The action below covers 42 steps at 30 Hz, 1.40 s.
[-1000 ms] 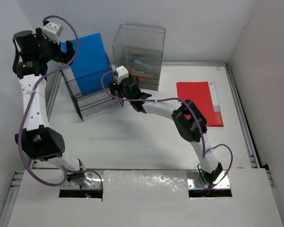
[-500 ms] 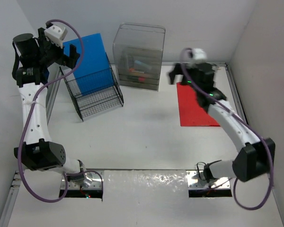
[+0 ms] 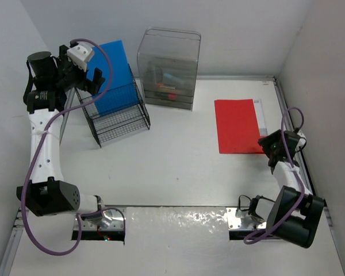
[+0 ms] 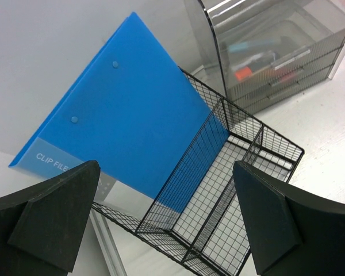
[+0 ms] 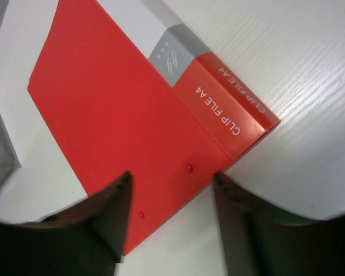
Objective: Organize the desk
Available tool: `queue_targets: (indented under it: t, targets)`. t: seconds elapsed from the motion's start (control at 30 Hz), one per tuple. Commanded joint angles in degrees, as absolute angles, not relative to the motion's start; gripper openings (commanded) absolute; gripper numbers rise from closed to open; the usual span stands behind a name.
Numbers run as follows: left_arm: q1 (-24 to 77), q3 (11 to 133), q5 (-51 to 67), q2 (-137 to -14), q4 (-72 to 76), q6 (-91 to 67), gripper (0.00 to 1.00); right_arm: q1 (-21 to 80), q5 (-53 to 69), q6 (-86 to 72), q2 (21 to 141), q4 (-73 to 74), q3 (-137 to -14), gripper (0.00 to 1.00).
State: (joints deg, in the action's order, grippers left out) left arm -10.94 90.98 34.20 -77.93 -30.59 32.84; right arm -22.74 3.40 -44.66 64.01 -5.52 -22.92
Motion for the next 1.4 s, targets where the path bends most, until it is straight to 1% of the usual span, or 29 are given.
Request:
queue_targets:
  t: [0.0,0.03,0.07,0.1,0.17,0.27,0.37,0.53,0.57,0.73,0.77,0.9,1.03,1.17,1.3,1.37]
  targets:
    - [-10.4,90.0,34.9,-76.6,-28.6,34.6,1.00,-22.9,3.1,-49.3,62.4,-11.9,-21.3,0.61]
    - [-10.5,89.6,34.8,-76.6,-28.6,35.1,1.00,-23.0,1.2,-49.7,61.9,-11.7,-20.0,0.74]
    - [-10.5,89.3,34.8,-76.6,-28.6,35.3,0.99,-23.2,0.6,-50.4,61.5,-11.8,-19.1,0.77]
    - [-10.4,89.0,34.8,-76.6,-28.7,36.2,1.00,-23.4,0.2,-50.6,61.3,-12.0,-18.5,0.78]
    - [-10.5,88.9,34.7,-76.6,-29.1,36.8,1.00,-23.8,0.2,-51.2,61.1,-13.4,-16.4,0.76]
    - [-10.4,88.4,34.5,-76.6,-29.0,37.4,1.00,-23.8,1.0,-52.9,63.6,-17.0,-14.9,0.67]
    - [-10.4,88.2,34.7,-76.6,-29.0,37.6,1.00,-24.1,3.3,-54.4,67.4,-20.1,-14.4,0.66]
    - [-10.5,88.2,35.5,-76.2,-29.9,38.2,1.00,-24.7,4.0,-56.2,70.4,-31.0,-9.7,0.63]
    - [-10.4,88.2,35.6,-76.1,-29.9,38.2,1.00,-24.9,4.7,-56.2,71.8,-32.2,-9.4,0.59]
    - [-10.5,88.3,35.7,-76.0,-29.7,38.0,0.99,-25.8,6.1,-56.9,75.2,-40.2,-7.4,0.51]
    - [-10.4,88.3,35.8,-76.1,-29.8,38.1,1.00,-26.0,6.3,-56.7,75.7,-42.0,-6.9,0.48]
    - [-10.5,88.3,35.4,-75.9,-29.9,38.2,1.00,-26.2,5.3,-55.5,74.5,-40.6,-6.9,0.41]
    - [-10.4,88.1,35.4,-75.8,-29.9,38.4,1.00,-26.2,5.4,-54.8,73.0,-40.3,-6.7,0.39]
    - [-10.4,87.9,35.7,-75.9,-29.7,38.6,0.99,-26.3,5.4,-54.8,73.2,-43.9,-6.4,0.39]
    - [-10.4,88.1,35.3,-75.8,-30.0,38.8,0.99,-26.5,6.8,-55.6,76.0,-45.8,-7.3,0.39]
    - [-10.4,88.2,35.7,-75.7,-30.2,38.8,1.00,-26.6,8.0,-57.2,79.1,-49.5,-6.9,0.39]
